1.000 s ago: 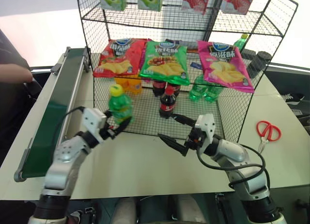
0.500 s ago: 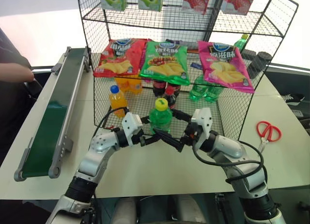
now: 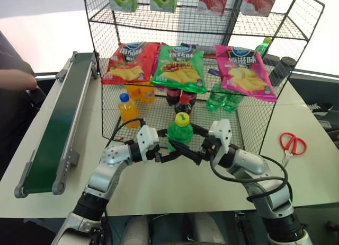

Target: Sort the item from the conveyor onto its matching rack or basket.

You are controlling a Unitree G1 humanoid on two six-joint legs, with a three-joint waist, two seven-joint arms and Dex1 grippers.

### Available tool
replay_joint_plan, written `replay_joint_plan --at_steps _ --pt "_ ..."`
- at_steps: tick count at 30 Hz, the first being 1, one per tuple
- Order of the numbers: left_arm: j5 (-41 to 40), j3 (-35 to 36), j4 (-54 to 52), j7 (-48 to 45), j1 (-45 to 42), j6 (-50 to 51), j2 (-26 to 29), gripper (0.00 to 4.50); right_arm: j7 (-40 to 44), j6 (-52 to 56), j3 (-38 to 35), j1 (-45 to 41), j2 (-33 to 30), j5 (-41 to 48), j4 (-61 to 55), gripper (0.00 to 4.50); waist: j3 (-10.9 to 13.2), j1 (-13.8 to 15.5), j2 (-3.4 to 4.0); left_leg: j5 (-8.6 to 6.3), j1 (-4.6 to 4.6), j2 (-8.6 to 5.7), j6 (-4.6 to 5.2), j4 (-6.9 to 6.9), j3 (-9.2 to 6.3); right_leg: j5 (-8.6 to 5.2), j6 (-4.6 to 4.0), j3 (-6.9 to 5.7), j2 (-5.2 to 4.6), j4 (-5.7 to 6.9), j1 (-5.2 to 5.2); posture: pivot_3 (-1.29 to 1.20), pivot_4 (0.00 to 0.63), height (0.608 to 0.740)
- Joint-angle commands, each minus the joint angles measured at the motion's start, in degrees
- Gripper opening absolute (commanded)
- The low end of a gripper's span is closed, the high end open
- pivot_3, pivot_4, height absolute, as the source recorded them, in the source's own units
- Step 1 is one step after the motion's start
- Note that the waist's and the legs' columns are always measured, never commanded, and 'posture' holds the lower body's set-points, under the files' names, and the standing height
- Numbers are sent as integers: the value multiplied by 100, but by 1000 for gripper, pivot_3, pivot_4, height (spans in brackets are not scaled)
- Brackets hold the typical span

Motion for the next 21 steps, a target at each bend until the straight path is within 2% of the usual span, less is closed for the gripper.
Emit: replay_joint_plan --at_steps 1,6,12,21 --pt "79 24 -67 20 26 0 95 4457 -260 -349 -265 -97 127 -150 -71 3047 0 -3 0 0 0 0 0 0 0 0 0 0 0 0 0 0 150 740" --pt "67 374 88 279 282 -39 251 4457 -699 -762 -776 207 163 -416 94 3047 0 13 1 0 1 0 0 -1 0 0 0 0 0 0 0 0 150 740" --pt "-204 723 -257 494 497 228 302 4457 -1469 -1279 -1209 653 351 -1016 688 3047 0 27 1 0 1 1 0 -1 2 0 0 2 -2 0 1 0 150 740" --pt "-253 652 -729 532 578 485 245 4457 -2088 -2040 -1563 49 840 -1269 2221 3047 2 -25 22 1 11 3 -1 -2 5 0 0 7 0 13 1 0 150 740"
